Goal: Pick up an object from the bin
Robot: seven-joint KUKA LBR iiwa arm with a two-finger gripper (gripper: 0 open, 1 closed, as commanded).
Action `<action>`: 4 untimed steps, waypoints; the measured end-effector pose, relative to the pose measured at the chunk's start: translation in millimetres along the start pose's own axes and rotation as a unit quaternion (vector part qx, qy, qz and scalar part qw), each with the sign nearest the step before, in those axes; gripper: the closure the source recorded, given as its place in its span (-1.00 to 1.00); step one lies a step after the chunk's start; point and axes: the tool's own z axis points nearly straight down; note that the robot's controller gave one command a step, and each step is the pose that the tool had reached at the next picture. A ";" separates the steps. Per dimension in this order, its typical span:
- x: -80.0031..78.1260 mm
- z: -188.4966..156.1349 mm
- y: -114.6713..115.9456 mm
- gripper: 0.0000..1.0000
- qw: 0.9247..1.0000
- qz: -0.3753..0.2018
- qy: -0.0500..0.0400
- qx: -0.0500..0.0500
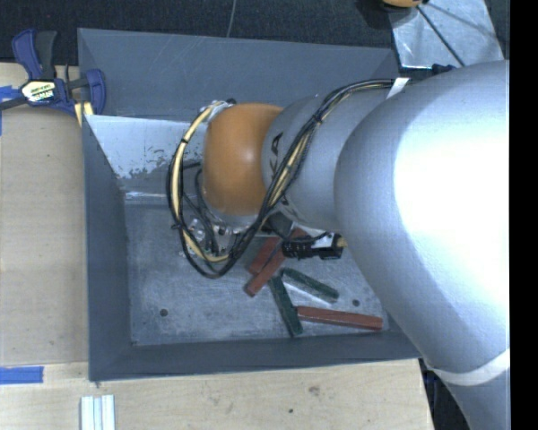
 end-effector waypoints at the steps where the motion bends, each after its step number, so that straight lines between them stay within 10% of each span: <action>1: 0.1 0.1 0.0 1.00 1.000 0.000 0.000 0.000; 3: -12.8 -68.9 -25.3 1.00 0.999 0.037 0.007 0.005; 4: -26.3 -73.5 -39.9 1.00 0.999 -0.049 0.008 0.005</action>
Offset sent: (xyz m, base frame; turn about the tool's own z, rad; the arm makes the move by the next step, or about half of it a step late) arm 0.0052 -0.0459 0.1341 0.0560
